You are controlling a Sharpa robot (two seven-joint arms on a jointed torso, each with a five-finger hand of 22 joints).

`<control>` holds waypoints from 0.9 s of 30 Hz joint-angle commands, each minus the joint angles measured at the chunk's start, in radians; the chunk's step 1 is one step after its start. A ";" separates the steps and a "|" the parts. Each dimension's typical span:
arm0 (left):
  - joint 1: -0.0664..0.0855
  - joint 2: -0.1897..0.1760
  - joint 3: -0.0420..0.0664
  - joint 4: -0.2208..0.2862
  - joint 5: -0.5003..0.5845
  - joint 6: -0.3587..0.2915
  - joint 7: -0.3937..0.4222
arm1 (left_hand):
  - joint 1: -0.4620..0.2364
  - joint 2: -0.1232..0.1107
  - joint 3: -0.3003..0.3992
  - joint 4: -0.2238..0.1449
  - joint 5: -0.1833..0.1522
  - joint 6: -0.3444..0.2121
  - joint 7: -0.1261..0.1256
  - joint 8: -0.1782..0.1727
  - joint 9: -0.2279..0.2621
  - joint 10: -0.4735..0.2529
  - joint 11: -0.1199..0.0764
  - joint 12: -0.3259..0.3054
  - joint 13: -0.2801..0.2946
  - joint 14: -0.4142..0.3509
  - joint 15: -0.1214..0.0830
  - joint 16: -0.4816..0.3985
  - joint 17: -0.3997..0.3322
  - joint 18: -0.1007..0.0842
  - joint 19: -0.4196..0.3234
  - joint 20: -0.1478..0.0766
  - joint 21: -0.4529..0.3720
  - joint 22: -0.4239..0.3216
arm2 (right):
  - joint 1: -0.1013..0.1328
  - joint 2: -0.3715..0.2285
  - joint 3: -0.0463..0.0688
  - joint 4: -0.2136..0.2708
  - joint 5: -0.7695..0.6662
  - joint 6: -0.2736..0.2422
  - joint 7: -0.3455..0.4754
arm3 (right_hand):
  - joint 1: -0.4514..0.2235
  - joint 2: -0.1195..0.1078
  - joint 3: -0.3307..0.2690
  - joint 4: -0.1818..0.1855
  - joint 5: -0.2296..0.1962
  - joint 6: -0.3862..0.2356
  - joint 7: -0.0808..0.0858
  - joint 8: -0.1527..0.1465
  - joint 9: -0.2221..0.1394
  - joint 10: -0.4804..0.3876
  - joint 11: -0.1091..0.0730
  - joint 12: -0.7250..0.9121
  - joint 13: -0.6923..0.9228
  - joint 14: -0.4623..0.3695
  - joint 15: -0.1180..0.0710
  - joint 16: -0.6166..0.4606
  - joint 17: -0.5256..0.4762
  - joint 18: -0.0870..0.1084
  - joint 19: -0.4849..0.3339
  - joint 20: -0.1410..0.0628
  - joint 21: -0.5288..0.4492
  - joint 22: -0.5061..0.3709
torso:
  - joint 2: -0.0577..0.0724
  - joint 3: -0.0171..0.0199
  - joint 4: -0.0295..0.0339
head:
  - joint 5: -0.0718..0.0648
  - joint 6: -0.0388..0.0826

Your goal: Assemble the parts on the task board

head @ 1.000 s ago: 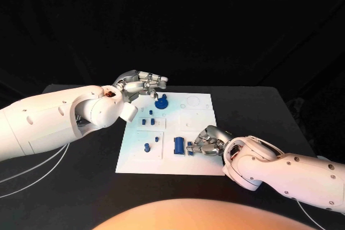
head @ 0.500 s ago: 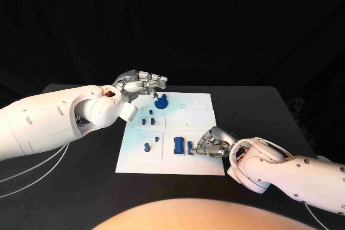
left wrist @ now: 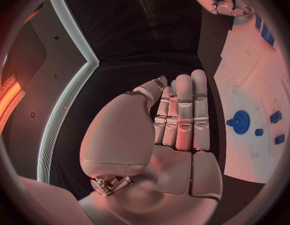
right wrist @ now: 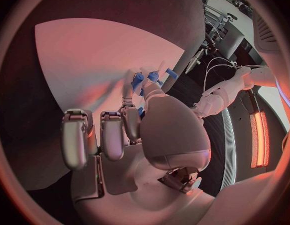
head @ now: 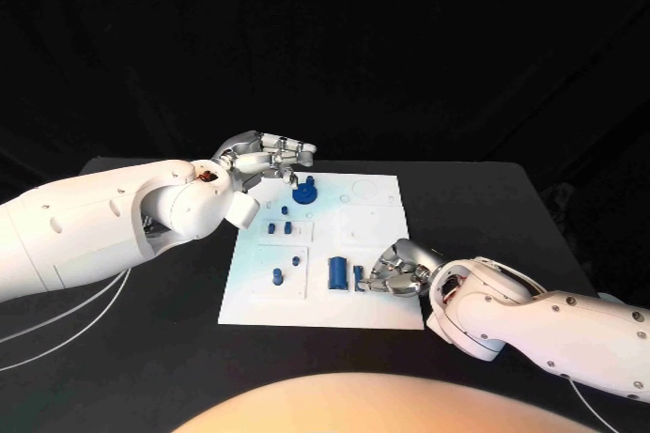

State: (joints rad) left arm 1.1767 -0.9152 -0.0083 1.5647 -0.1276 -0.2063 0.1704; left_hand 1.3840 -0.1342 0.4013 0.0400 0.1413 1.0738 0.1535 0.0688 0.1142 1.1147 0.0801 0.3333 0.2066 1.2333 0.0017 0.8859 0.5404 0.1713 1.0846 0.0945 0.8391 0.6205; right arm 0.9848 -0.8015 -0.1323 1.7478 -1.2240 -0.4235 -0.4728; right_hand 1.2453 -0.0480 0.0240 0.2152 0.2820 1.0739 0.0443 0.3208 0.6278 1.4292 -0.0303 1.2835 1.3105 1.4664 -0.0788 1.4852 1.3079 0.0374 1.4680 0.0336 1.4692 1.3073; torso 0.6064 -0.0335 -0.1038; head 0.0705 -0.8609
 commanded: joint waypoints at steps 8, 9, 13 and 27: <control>0.001 0.002 0.001 0.004 -0.001 0.016 0.005 | -0.002 0.007 -0.005 0.003 -0.005 -0.002 -0.002 0.003 0.000 -0.006 -0.001 0.003 0.001 -0.006 0.002 0.006 -0.001 0.013 0.010 0.000 -0.006 -0.002 | -0.003 0.032 0.000 -0.039 -0.036 0.023 -0.020 | 0.022 0.003 -0.001 -0.011 -0.005 0.002 -0.007 0.007 0.001 0.005 -0.001 0.004 0.057 0.080 -0.011 0.006 0.141 -0.017 0.064 -0.009 0.002 0.237 | 0.000 0.0007 -0.0005 | 0.000 -0.003; 0.001 0.001 0.001 0.004 -0.001 0.015 0.005 | -0.002 0.007 -0.005 0.003 -0.005 -0.002 -0.002 0.003 0.000 -0.006 -0.001 0.003 0.001 -0.006 0.002 0.006 -0.001 0.013 0.010 0.000 -0.006 -0.002 | -0.003 0.033 0.000 -0.041 -0.038 0.021 -0.022 | 0.022 0.003 -0.001 -0.011 -0.005 0.002 -0.007 0.007 0.001 0.005 -0.001 0.004 0.057 0.080 -0.011 0.006 0.141 -0.017 0.064 -0.009 0.002 0.237 | 0.000 0.0005 -0.0005 | 0.000 -0.003; 0.001 0.001 0.001 0.004 -0.001 0.016 0.005 | -0.002 0.007 -0.005 0.003 -0.005 -0.002 -0.002 0.003 0.000 -0.006 -0.001 0.003 0.001 -0.006 0.002 0.006 -0.001 0.013 0.010 0.000 -0.006 -0.002 | -0.004 0.035 0.000 -0.046 -0.044 0.016 -0.024 | 0.022 0.003 -0.001 -0.011 -0.005 0.002 -0.007 0.007 0.001 0.005 -0.001 0.004 0.057 0.080 -0.011 0.006 0.141 -0.017 0.064 -0.009 0.002 0.237 | -0.002 -0.0005 0.0001 | -0.001 -0.003; 0.001 0.001 0.001 0.001 -0.001 0.015 0.006 | -0.002 0.007 -0.005 0.003 -0.005 -0.002 -0.002 0.003 0.000 -0.006 -0.001 0.003 0.001 -0.006 0.002 0.006 -0.001 0.013 0.010 0.000 -0.006 -0.002 | -0.001 0.000 0.001 -0.004 0.009 -0.040 0.058 | 0.016 0.004 -0.010 -0.006 -0.008 -0.002 -0.003 0.004 0.000 -0.003 0.001 -0.012 0.046 0.079 -0.010 0.003 0.136 -0.015 0.060 -0.009 -0.009 0.234 | -0.004 -0.0003 -0.0017 | 0.001 0.005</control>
State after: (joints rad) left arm 1.1767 -0.9156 -0.0083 1.5643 -0.1277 -0.2057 0.1698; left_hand 1.3840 -0.1342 0.4013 0.0401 0.1412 1.0737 0.1535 0.0688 0.1142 1.1147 0.0801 0.3333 0.2064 1.2333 0.0017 0.8859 0.5405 0.1713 1.0846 0.0945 0.8391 0.6197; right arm 0.9818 -0.7979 -0.1320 1.7386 -1.2446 -0.4324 -0.4716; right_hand 1.2598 -0.0440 0.0218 0.2085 0.2781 1.0738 0.0443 0.3207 0.6276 1.4291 -0.0302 1.2797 1.3113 1.4629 -0.0823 1.4852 1.3076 0.0373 1.4643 0.0300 1.4641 1.3079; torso 0.6043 -0.0330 -0.1047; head 0.0720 -0.8582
